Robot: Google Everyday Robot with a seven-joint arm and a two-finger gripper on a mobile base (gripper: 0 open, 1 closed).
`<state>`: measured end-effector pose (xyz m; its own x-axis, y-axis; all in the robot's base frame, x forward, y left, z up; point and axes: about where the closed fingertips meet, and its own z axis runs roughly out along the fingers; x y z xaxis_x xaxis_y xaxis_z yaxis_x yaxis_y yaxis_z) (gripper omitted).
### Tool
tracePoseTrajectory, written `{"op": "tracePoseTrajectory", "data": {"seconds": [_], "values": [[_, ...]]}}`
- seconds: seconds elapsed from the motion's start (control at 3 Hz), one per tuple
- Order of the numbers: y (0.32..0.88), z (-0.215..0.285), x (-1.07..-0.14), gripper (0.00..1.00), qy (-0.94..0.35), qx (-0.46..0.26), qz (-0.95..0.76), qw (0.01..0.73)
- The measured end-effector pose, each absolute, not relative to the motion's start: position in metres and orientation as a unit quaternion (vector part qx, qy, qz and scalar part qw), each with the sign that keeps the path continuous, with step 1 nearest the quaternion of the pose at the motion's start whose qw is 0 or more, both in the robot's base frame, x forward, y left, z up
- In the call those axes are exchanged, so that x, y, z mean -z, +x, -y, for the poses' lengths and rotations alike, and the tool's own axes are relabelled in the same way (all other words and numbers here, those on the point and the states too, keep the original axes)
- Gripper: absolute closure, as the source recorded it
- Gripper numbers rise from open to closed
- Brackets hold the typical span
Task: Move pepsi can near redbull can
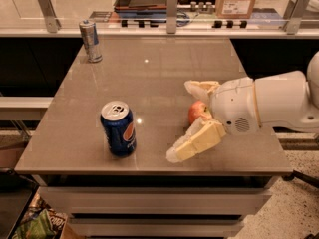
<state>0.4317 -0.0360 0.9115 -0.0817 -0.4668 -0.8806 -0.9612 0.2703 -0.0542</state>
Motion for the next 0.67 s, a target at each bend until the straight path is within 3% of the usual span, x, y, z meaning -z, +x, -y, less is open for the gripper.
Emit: {"op": "tracePoseTrajectory", "data": {"seconds": [0.67], "values": [[0.432,-0.018,-0.927,0.0,-0.517,-0.363,-0.609,0.48]]}}
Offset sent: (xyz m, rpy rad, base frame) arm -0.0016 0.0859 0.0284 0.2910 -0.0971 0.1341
